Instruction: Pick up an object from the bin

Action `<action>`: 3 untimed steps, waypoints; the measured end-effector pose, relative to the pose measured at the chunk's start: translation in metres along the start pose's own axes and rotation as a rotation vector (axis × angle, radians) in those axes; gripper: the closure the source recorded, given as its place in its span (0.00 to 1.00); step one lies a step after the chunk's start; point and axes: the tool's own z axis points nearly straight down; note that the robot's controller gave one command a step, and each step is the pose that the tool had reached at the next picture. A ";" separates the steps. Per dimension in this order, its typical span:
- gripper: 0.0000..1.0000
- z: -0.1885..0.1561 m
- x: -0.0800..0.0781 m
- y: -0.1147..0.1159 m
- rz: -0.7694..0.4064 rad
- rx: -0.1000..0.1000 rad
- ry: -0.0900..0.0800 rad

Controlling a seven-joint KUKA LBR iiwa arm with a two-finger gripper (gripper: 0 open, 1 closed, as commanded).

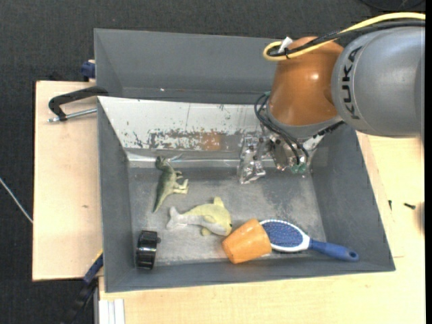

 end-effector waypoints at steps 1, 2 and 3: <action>1.00 0.041 0.018 -0.003 0.169 0.000 0.009; 1.00 -0.074 0.011 0.042 0.219 -0.002 -0.008; 1.00 0.026 0.010 0.000 0.497 0.002 0.012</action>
Offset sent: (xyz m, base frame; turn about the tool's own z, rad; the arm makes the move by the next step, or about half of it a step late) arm -0.0173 -0.0062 -0.0404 0.1686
